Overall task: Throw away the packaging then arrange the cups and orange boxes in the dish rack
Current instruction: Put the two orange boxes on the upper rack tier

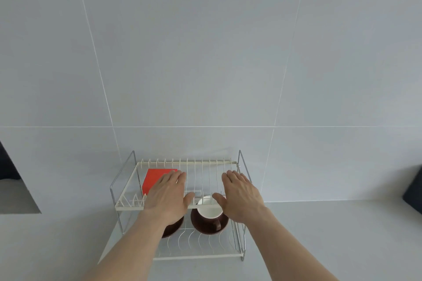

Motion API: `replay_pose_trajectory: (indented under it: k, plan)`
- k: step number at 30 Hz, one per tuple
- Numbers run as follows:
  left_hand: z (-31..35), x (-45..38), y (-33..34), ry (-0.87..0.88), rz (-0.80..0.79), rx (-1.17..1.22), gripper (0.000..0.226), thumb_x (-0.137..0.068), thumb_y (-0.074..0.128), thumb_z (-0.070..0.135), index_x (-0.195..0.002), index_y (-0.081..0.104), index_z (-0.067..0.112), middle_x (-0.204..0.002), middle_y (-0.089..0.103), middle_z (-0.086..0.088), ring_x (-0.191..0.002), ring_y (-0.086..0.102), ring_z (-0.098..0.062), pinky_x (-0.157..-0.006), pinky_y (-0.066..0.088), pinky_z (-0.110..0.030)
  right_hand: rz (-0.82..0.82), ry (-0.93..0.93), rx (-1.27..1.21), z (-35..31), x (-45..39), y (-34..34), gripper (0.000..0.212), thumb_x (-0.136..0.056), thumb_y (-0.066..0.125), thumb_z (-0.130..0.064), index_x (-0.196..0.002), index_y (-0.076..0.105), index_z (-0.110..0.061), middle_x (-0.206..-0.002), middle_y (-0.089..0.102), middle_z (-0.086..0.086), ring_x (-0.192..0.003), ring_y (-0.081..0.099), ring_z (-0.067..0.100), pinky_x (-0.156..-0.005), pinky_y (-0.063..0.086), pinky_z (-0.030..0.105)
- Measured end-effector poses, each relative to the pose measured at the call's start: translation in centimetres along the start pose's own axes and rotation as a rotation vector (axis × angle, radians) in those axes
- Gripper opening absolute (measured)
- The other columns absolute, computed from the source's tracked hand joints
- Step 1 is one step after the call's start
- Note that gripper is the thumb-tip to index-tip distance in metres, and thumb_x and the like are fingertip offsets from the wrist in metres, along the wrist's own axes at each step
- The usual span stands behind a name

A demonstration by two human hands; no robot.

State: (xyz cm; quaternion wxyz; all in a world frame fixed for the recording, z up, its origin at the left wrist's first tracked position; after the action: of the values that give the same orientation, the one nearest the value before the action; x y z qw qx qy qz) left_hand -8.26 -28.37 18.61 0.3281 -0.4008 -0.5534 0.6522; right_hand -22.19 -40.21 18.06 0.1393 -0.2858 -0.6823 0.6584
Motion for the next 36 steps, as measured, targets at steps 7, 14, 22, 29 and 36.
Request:
replay_pose_trajectory:
  k: [7,14,22,29,36]
  plan:
    - [5.6,1.9,2.3,0.076,-0.04,0.009,0.066,-0.101,0.035,0.049,-0.155,0.02,0.015,-0.162,0.025,-0.001,-0.15,0.018,-0.02,-0.123,0.014,-0.035,0.038,0.063,-0.007,4.9,4.9,-0.6,0.057,-0.099,0.043,-0.049,-0.141,0.042,-0.01,-0.141,0.049,0.003,-0.137,0.038,0.022,-0.12,0.024,0.034]
    - [11.1,4.4,6.4,0.148,-0.106,0.072,0.064,-0.1,0.036,0.049,-0.154,0.023,0.017,-0.16,0.029,0.002,-0.148,0.021,-0.019,-0.121,0.021,-0.035,-0.001,0.168,-0.023,9.7,10.0,1.7,0.059,-0.099,0.045,-0.046,-0.144,0.039,-0.009,-0.143,0.047,0.004,-0.139,0.037,0.023,-0.122,0.023,0.034]
    - [15.6,7.1,12.0,0.205,-0.225,0.12,0.062,-0.099,0.039,0.048,-0.152,0.027,0.018,-0.157,0.031,0.003,-0.147,0.023,-0.017,-0.12,0.021,-0.032,-0.105,0.282,-0.068,13.4,15.6,6.3,0.056,-0.099,0.047,-0.044,-0.143,0.04,-0.01,-0.138,0.05,0.002,-0.131,0.043,0.022,-0.114,0.03,0.031]
    - [17.9,8.5,16.7,0.231,-0.323,0.127,0.063,-0.099,0.037,0.049,-0.153,0.025,0.018,-0.158,0.03,0.003,-0.147,0.022,-0.016,-0.122,0.019,-0.032,-0.2,0.386,-0.112,16.0,19.5,10.5,0.051,-0.099,0.047,-0.043,-0.14,0.043,-0.014,-0.137,0.052,-0.001,-0.13,0.044,0.02,-0.112,0.031,0.03]
    - [19.8,8.9,20.2,0.262,-0.416,0.117,0.065,-0.1,0.037,0.048,-0.155,0.021,0.017,-0.162,0.025,0.001,-0.149,0.018,-0.017,-0.122,0.016,-0.032,-0.283,0.453,-0.156,17.4,22.1,13.8,0.055,-0.1,0.046,-0.042,-0.146,0.038,-0.013,-0.143,0.048,-0.001,-0.134,0.041,0.019,-0.115,0.028,0.03]
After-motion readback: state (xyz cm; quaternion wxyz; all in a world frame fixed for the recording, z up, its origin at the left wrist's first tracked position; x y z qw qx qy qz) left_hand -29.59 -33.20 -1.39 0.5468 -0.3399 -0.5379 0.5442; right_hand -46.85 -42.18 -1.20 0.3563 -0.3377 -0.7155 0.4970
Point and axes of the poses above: each hand's wrist, its own x-axis away from the middle knuckle, its own y-axis out of the palm, z = x × y, the point moved 5 cm from there along -x, towards the middle knuckle
